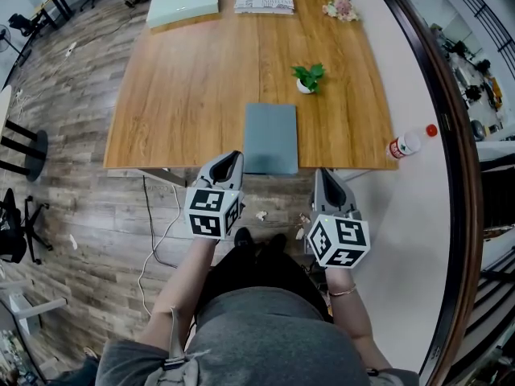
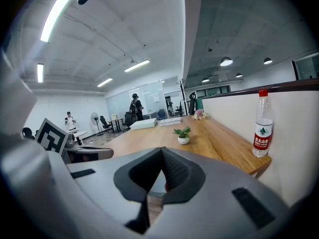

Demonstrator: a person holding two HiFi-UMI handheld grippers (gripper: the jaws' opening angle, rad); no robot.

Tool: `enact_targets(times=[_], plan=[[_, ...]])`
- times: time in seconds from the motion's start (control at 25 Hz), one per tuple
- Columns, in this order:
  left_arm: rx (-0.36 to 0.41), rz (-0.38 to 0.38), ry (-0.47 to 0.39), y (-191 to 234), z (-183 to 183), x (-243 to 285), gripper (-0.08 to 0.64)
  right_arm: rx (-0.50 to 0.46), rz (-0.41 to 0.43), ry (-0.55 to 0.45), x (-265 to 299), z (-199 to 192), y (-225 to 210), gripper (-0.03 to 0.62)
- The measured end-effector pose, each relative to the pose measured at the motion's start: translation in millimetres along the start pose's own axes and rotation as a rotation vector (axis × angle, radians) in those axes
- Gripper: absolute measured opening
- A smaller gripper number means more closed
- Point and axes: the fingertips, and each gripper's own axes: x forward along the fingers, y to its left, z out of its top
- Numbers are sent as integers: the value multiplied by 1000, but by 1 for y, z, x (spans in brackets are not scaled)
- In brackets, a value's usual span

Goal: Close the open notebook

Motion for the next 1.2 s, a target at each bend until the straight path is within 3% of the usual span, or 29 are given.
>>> enact_targets(times=[0.24, 0.48, 0.52, 0.56, 0.8, 1.0, 1.2], plan=[[-8, -15, 29, 3, -6, 8, 31, -9, 16, 12, 7, -2, 4, 3], [-72, -36, 128, 11, -40, 32, 32, 71, -11, 75, 26, -24, -6, 8], [-82, -43, 147, 11, -47, 37, 32, 76, -9, 109, 31, -33, -8, 36], [-86, -49, 168, 10, -54, 42, 34, 81, 3, 146, 38, -43, -9, 107], [-79, -57, 280, 8, -87, 60, 120, 205, 64, 362, 81, -104, -12, 247], [-118, -76, 310, 9, -95, 64, 120, 263, 87, 463, 98, -128, -14, 248], [-153, -98, 312, 9, -99, 65, 120, 259, 121, 470, 99, -125, -6, 170]])
